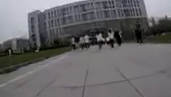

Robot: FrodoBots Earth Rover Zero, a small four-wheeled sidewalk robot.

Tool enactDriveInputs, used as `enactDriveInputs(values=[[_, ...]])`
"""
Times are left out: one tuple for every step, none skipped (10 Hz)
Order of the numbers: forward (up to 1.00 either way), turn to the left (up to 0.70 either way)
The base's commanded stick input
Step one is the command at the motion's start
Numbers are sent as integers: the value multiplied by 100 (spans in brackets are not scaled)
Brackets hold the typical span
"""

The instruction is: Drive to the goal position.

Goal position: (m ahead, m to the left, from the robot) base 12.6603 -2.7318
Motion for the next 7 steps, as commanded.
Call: enactDriveInputs(values=[[70,0],[70,0],[70,0],[70,0],[70,0],[70,0],[70,0]])
